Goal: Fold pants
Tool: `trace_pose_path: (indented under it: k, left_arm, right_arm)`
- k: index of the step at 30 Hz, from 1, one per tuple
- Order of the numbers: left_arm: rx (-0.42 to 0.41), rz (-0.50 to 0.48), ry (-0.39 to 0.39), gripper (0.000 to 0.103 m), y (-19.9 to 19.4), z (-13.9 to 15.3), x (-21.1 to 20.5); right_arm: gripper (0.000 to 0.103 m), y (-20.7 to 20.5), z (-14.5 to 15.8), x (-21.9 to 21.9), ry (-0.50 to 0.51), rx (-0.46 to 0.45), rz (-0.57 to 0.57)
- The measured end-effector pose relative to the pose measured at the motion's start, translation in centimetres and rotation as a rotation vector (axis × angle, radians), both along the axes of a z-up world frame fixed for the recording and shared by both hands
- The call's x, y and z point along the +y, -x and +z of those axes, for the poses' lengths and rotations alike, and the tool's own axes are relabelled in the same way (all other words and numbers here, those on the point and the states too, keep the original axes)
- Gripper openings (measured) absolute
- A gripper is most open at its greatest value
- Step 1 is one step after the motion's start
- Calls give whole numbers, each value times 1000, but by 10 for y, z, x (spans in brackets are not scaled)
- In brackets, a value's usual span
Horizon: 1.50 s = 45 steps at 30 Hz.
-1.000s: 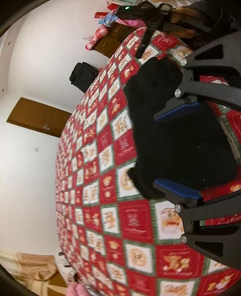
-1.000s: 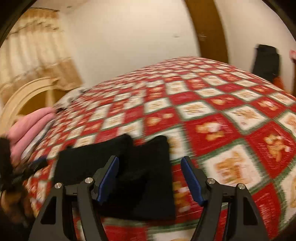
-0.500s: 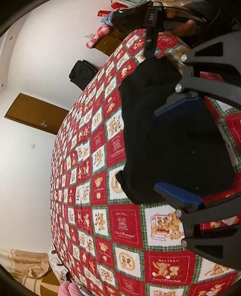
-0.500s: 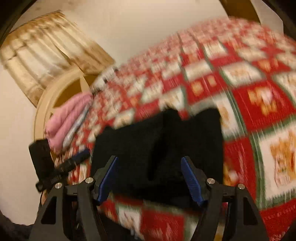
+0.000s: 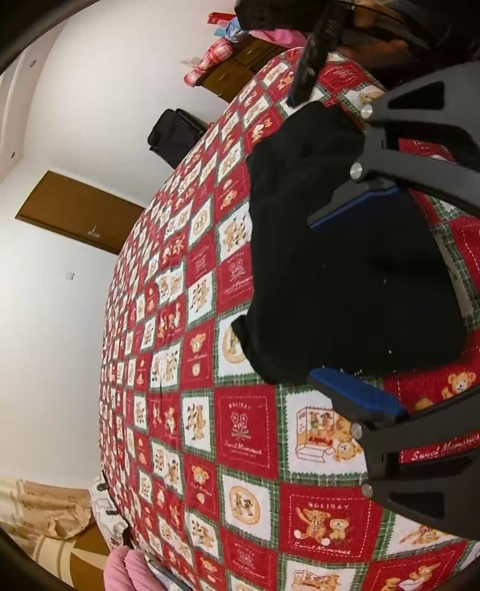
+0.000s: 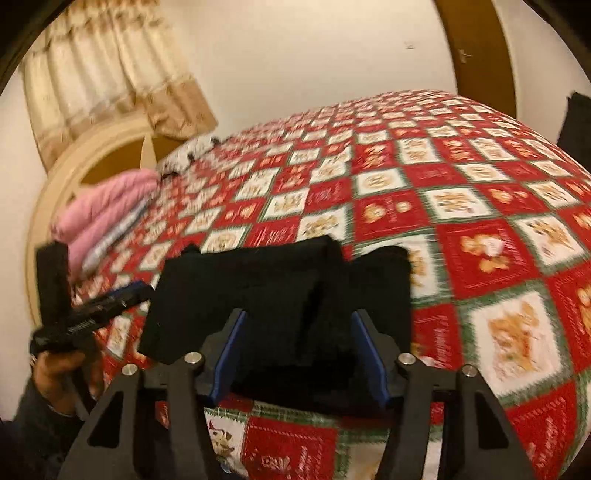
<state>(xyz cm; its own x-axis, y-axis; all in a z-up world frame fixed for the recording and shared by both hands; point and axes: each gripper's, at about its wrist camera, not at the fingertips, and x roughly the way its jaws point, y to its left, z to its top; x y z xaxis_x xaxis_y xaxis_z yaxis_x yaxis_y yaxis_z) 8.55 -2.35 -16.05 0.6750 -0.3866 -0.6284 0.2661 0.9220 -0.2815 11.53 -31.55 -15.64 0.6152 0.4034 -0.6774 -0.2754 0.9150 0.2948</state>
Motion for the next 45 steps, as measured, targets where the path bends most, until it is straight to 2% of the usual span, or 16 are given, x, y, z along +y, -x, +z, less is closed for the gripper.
trace_pose_path:
  k: [2,3,8,11,14,18,22,25,29,31,32,33,37,40,43,45]
  left_arm:
    - [3,4,2,79,0,-1,3]
    - [0,6,1,79,0,-1,5]
    - [-12,29,-14,79,0,-3,13]
    - [-25,19,-40,80,-1,-1,9]
    - [-49,20,-70,80,-4,6,5]
    - [-56,23,-71,91,-6,11,4]
    - [-55,9,-98,99,-10,5,-4]
    - [-52,29,-176,99,-19,-5,-12]
    - [-56,49,-184,99,-28,-4,-9]
    - [-59,54,-188,99,-30,-1,-8]
    - [-55,55,-197,99,-33,-1,-8]
    - [-52,56,-206,99,-35,-2,-9]
    - [-37,42,-257,99,-39,-9,-15]
    - [-30,48,-275,99,-41,-15,-15]
    - [-6,64,-254,99,-45,-22,-9]
    - [0,66,-253,99,-47,-24,-8]
  right_arm:
    - [50,-10,-13,8,83,62,-16]
    - [36,-11,-18,10,115,85,-21]
    - [7,1,-29,-2,90,120,10]
    - [5,6,-21,-11,28,93,0]
    - [5,13,-3,-9,46,32,-13]
    - [4,17,12,-13,105,-1,-41]
    - [4,10,3,-31,167,45,-111]
    - [5,2,-19,-38,203,110,-133]
    - [10,4,-23,-22,288,105,-77]
    - [34,5,-13,-22,245,82,-59]
    - [54,4,-7,-27,176,76,-43]
    - [56,1,-3,-31,114,81,-34]
    - [56,-27,8,-45,6,68,-67]
    - [56,-60,-4,-52,-121,156,-65]
    - [54,-88,-23,-48,-162,214,-56]
    - [15,-94,-31,-41,-218,253,-8]
